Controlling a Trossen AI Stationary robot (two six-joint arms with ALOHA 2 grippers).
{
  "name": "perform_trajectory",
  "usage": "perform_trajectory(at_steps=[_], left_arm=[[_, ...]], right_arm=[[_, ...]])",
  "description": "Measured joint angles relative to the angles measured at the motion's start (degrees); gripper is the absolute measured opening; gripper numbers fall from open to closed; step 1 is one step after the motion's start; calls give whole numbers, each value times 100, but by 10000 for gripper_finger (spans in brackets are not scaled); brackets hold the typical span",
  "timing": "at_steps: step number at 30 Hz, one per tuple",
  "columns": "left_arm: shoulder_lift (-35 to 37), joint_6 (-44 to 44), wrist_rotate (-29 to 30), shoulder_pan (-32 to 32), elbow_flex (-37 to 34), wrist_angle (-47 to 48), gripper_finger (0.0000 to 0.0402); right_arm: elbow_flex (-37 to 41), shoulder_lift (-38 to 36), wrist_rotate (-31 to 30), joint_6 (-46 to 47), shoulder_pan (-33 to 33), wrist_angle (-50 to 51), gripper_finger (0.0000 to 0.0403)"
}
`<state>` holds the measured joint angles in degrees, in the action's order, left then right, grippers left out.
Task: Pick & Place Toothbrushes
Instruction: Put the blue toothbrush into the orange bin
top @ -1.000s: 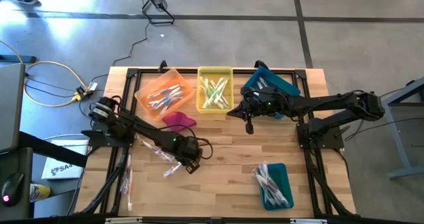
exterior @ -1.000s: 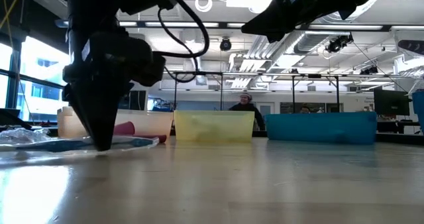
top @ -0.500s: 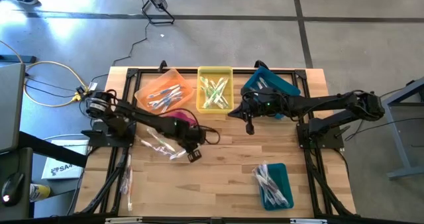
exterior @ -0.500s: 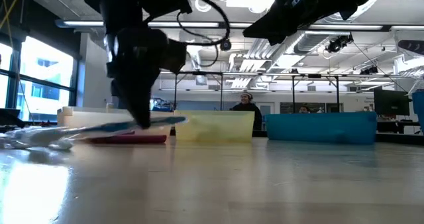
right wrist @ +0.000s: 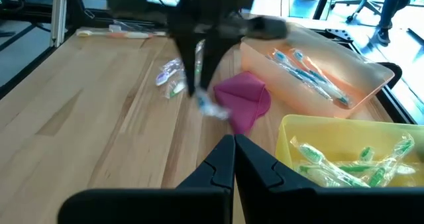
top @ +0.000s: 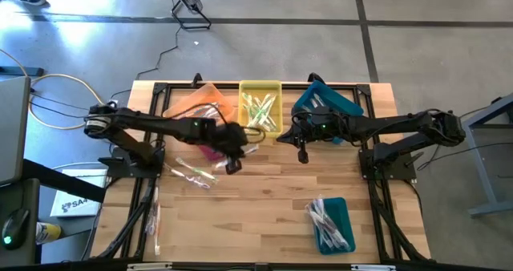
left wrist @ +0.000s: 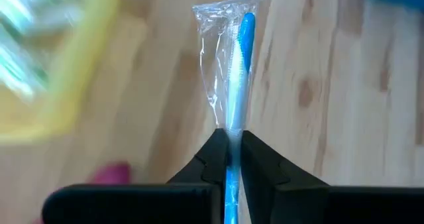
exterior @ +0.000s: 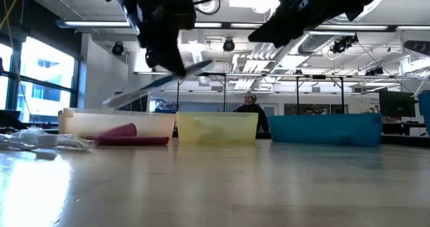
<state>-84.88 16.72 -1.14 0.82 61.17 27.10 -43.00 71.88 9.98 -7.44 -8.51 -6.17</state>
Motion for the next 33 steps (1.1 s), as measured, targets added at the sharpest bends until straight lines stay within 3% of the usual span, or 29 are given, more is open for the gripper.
perform_trajectory(at_steps=[18, 29, 33], left_arm=[[990, -1502, 7, 1782, 7, 58, 20], [1057, -2085, 93, 2893, 7, 220, 20], [1057, -2104, 472, 3287, 11, 718, 20]], right_arm=[[0, 0, 0, 2, 0, 0, 3], [0, 0, 0, -33, -11, 0, 2], [0, 0, 0, -35, -11, 2, 2]])
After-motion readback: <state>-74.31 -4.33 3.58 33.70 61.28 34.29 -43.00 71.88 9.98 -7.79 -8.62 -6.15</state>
